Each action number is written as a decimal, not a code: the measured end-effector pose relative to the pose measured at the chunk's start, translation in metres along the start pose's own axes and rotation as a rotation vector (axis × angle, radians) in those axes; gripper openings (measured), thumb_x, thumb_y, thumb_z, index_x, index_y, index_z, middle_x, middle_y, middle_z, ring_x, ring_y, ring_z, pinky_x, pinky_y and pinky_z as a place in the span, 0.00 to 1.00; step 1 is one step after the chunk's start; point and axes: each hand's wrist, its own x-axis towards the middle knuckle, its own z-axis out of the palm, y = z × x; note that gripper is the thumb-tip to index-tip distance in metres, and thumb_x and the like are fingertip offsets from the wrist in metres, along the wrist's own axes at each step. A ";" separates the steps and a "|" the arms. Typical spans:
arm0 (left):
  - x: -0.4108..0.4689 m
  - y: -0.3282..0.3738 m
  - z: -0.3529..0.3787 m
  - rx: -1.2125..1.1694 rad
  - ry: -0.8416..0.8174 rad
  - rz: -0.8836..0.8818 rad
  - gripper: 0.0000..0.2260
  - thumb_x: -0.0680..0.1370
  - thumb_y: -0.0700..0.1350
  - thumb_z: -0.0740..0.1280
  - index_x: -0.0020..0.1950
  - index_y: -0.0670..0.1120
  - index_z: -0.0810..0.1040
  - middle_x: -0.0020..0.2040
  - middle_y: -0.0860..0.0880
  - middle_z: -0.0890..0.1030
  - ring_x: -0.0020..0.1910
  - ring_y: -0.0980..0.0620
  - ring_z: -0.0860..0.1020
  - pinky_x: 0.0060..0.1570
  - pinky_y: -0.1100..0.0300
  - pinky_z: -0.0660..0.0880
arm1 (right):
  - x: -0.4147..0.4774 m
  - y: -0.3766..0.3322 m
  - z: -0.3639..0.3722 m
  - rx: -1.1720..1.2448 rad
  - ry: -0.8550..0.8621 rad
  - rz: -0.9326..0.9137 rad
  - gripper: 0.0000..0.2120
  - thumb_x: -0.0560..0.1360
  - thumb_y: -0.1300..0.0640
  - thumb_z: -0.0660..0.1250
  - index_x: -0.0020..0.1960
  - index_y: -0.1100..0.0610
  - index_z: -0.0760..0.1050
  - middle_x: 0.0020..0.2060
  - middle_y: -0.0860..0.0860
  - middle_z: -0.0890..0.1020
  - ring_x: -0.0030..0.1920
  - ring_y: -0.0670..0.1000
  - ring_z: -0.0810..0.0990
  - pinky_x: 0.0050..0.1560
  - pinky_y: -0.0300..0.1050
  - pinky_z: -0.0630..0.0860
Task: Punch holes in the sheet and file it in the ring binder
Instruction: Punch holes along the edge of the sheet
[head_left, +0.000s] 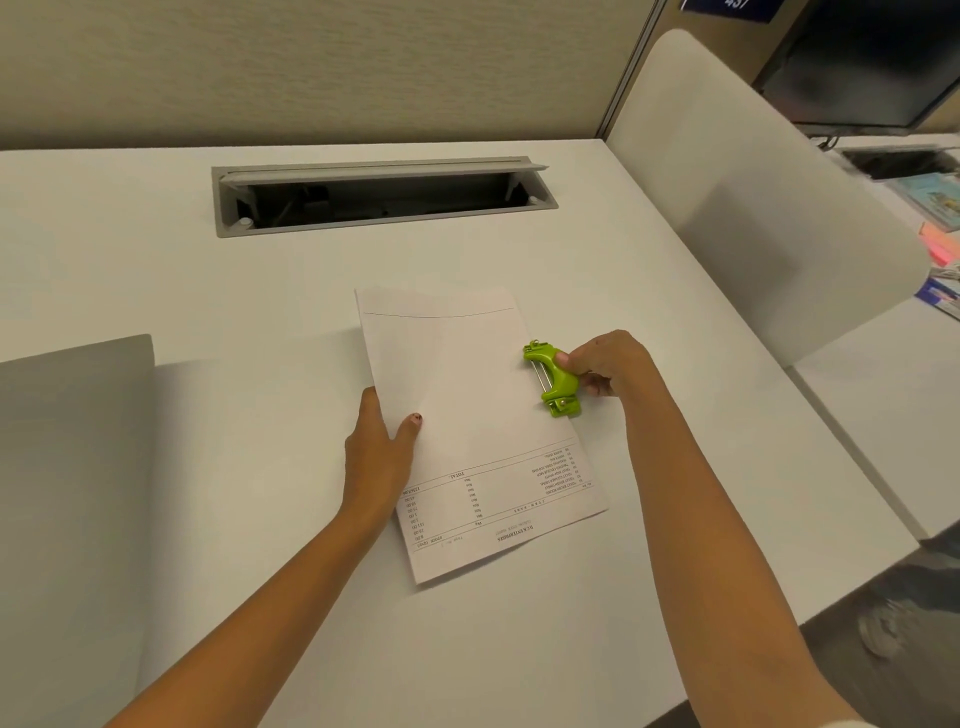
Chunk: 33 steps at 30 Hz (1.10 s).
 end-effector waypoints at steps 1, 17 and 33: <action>0.000 0.000 0.001 0.002 0.004 -0.003 0.16 0.80 0.44 0.62 0.67 0.49 0.66 0.57 0.55 0.74 0.53 0.50 0.74 0.52 0.57 0.72 | 0.000 0.001 0.000 -0.024 0.004 -0.003 0.14 0.70 0.51 0.76 0.45 0.60 0.76 0.34 0.56 0.76 0.41 0.54 0.74 0.56 0.49 0.77; 0.001 0.000 0.003 0.014 0.013 -0.018 0.17 0.80 0.44 0.62 0.69 0.47 0.65 0.63 0.50 0.75 0.54 0.51 0.73 0.54 0.56 0.71 | 0.010 0.006 0.001 -0.035 0.076 -0.079 0.11 0.72 0.58 0.73 0.34 0.57 0.73 0.31 0.52 0.77 0.32 0.50 0.76 0.37 0.40 0.75; -0.001 0.002 0.002 0.026 0.003 -0.020 0.17 0.80 0.44 0.62 0.69 0.47 0.65 0.65 0.48 0.75 0.61 0.45 0.75 0.59 0.51 0.73 | 0.039 0.005 0.011 -0.340 0.039 0.045 0.23 0.73 0.42 0.69 0.30 0.58 0.68 0.28 0.53 0.75 0.36 0.52 0.75 0.56 0.45 0.76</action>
